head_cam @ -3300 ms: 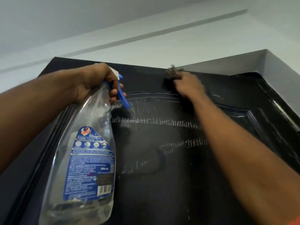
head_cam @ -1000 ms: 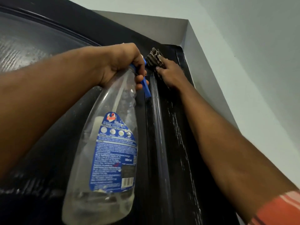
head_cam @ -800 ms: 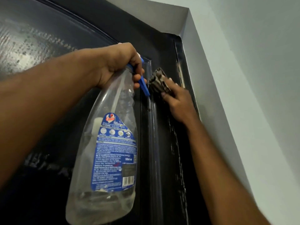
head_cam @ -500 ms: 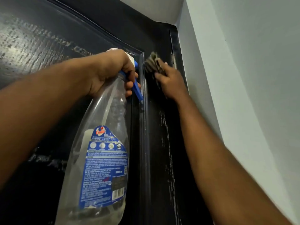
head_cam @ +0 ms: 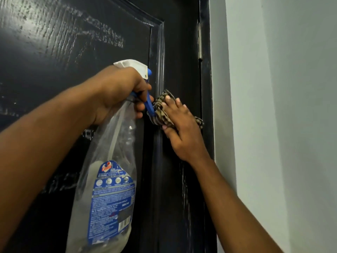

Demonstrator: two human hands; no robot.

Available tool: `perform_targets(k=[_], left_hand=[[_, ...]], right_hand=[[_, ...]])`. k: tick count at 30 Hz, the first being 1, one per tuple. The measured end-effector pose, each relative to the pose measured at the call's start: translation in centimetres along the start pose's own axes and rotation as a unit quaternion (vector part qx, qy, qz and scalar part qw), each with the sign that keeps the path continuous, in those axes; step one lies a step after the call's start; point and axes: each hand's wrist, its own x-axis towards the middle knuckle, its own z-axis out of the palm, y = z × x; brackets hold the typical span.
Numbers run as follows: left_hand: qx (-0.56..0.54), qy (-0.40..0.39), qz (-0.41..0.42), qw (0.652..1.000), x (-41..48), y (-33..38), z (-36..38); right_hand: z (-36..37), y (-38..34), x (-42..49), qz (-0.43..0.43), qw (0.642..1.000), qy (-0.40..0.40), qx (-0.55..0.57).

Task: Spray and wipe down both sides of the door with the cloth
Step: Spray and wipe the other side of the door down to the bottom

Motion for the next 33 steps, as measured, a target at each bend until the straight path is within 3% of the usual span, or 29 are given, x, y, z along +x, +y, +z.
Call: perform_targets(k=[4,9,13,20,24,28,33], left_hand=[[-0.011,0.010,-0.005,1.000,-1.7,-1.6,0.2],[-0.008,0.033,-0.028,0.999,-2.2,-2.9,0.1],[0.011,0.052,-0.009,0.999,-3.8,-4.3,-0.1],[0.003,0.040,-0.017,0.999,-4.8,-5.5,0.8],[-0.015,0.033,-0.013,0.999,-4.9,-5.9,1.7],[-0.081,0.100,0.037,0.991,-4.0,-5.6,1.7],[-0.074,0.088,0.040,0.992,-4.3,-6.3,1.8]], right_hand=[[-1.5,0.6,5.0,0.022,0.999,-0.024,-0.010],[-2.5,1.4,12.6,0.052,0.998,0.010,-0.016],[-1.0,0.5,7.7,0.028,0.999,0.035,-0.024],[1.1,-1.9,-8.0,-0.003,1.000,-0.028,-0.010],[0.2,-1.3,-4.7,0.001,0.999,-0.033,-0.004],[-0.7,-0.9,1.0,0.002,0.999,-0.034,-0.005],[0.6,-0.9,-1.5,0.022,1.000,0.014,-0.004]])
